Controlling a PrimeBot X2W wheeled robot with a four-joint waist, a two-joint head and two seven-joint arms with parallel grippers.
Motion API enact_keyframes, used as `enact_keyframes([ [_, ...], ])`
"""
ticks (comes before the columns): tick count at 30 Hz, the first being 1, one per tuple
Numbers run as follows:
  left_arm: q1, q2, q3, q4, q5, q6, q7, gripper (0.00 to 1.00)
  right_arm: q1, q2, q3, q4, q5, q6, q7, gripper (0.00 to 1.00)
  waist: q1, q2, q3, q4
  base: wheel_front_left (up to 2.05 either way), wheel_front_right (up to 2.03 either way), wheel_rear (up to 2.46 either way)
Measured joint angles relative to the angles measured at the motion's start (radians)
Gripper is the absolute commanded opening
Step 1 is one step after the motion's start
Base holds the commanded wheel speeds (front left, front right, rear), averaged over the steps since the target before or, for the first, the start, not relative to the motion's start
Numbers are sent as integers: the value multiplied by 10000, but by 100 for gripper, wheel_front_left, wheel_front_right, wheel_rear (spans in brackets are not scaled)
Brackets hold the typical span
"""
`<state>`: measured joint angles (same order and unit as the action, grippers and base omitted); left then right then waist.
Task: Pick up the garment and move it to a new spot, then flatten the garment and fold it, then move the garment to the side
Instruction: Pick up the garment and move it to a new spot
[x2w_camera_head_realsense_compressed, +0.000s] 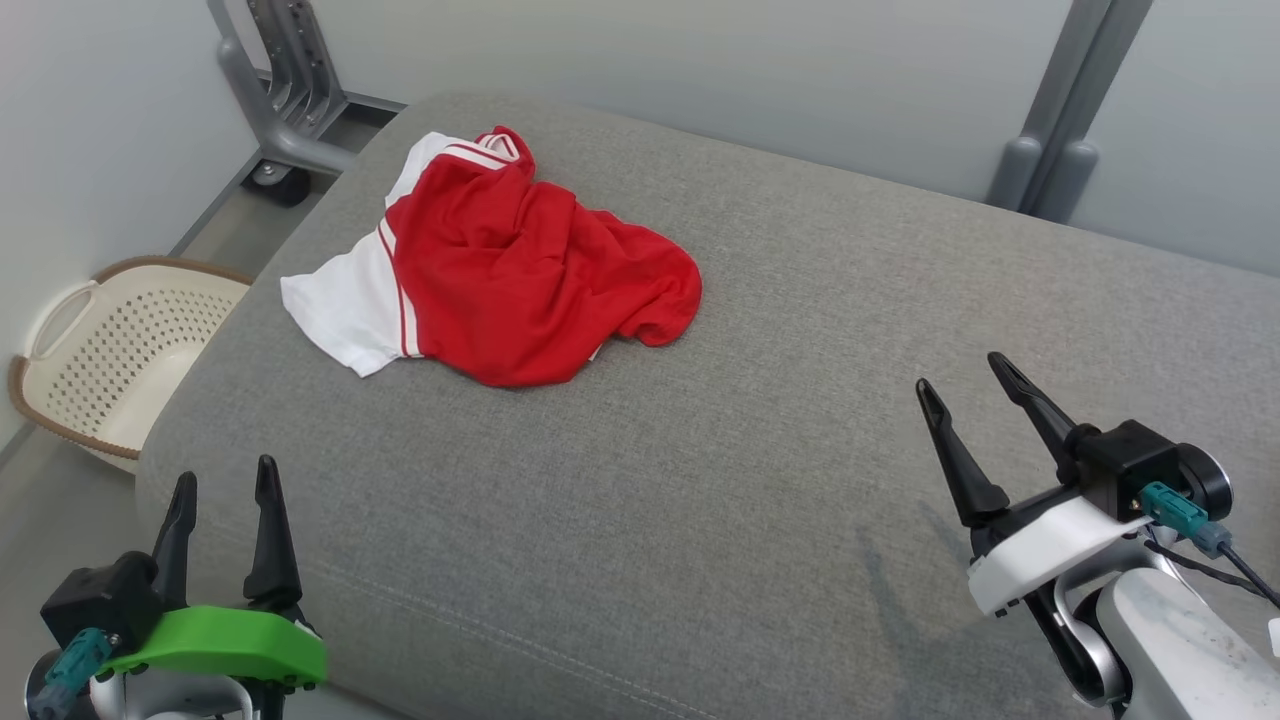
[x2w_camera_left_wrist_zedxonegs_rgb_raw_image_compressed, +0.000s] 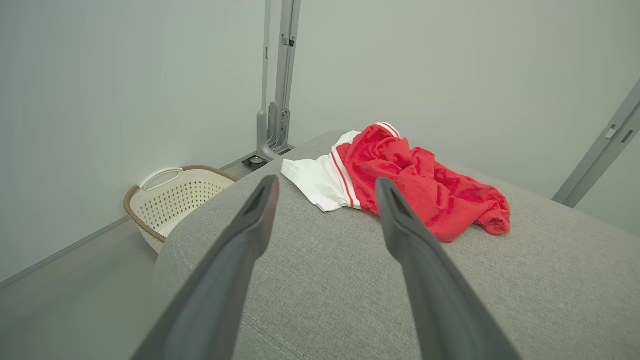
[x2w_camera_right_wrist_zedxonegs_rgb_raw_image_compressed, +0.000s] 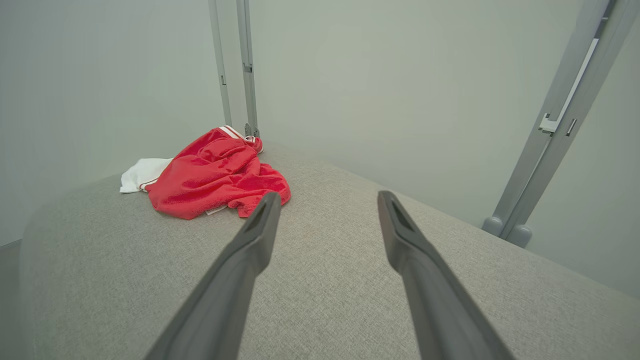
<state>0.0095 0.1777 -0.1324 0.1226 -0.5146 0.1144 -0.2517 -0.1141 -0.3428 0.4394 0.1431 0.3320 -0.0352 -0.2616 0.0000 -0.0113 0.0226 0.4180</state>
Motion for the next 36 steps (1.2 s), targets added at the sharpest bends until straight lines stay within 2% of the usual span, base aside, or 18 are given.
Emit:
enact_keyframes([
  [7, -77, -105, 73, 31, -466, -217, 0, 100, -59, -109, 15, -174, -267, 77, 0, 100, 0, 0, 417, 209, 0, 0, 0],
  [10, -507, -407, 125, 290, -1091, -293, 199, 100, -292, -240, -10, -261, -336, 90, 0, 100, 0, 0, 745, 170, 0, 0, 0],
  [16, -1659, -265, 382, 805, -1367, -307, 911, 100, -874, -410, -82, -437, -445, 161, 0, 100, 0, 0, 1348, -1, 0, 0, 0],
  [19, -2248, -219, 558, 1223, -1628, -303, 1386, 100, -1167, -541, -138, -623, -514, 173, 0, 100, 0, 0, 1707, -169, 0, 0, 0],
  [23, -3079, -343, 811, 2013, -2683, -284, 2516, 100, -1439, -796, -255, -825, -593, 261, 100, 100, 0, 0, 2320, -508, 0, 0, 0],
  [26, -3434, -374, 1003, 2288, -2926, -259, 2796, 100, -1510, -892, -307, -968, -593, 261, 173, 100, 1, 0, 2569, -650, 0, 0, 0],
  [27, -4029, -359, 1383, 2600, -3162, -217, 3047, 100, -1714, -1072, -433, -1160, -606, 263, 255, 100, 0, 0, 2955, -864, 0, 0, 0],
  [30, -4550, -332, 1720, 2886, -3455, -173, 3227, 100, -1899, -1233, -479, -1392, -662, 265, 349, 100, 0, 0, 3352, -1077, 0, 0, 0],
  [32, -5398, -351, 2084, 3534, -3881, -69, 3661, 100, -2116, -1607, -777, -1806, -786, 263, 545, 100, 0, 0, 4169, -1442, 0, 0, 0],
  [36, -5869, -303, 2182, 4004, -3795, 17, 3764, 100, -2375, -1860, -1009, -2144, -825, 263, 650, 100, 1, 0, 4732, -1610, 0, 0, 0],
])
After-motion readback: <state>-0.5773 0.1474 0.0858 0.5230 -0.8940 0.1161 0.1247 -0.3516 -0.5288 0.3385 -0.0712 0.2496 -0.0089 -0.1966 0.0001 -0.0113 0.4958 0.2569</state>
